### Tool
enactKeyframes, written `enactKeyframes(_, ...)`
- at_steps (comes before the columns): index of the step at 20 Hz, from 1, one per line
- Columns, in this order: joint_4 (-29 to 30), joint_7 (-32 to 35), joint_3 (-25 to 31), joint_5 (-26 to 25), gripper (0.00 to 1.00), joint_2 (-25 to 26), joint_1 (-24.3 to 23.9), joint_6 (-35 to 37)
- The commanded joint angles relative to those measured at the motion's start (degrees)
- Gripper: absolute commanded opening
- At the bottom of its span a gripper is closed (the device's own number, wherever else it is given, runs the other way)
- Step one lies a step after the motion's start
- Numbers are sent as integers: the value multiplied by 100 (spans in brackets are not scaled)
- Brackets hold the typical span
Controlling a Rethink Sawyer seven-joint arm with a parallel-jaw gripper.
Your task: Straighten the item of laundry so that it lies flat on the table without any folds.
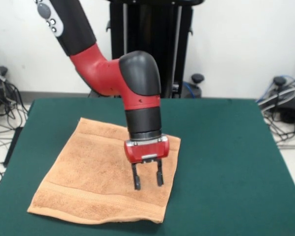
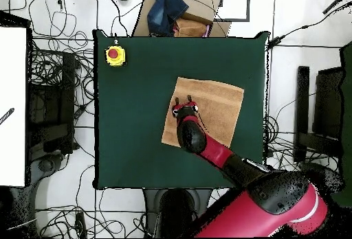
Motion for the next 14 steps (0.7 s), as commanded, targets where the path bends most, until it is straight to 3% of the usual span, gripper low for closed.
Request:
enactKeyframes(1,-475,1770,35,-10,100,336,-65,97)
enactKeyframes(4,-707,1662,47,-193,100,495,-107,70)
enactKeyframes(6,-891,1660,121,-584,100,617,-161,-234)
enactKeyframes(10,-1024,1823,60,-897,100,858,-157,-737)
enactKeyframes(14,-1173,1894,3,-1010,100,1003,-111,-1085)
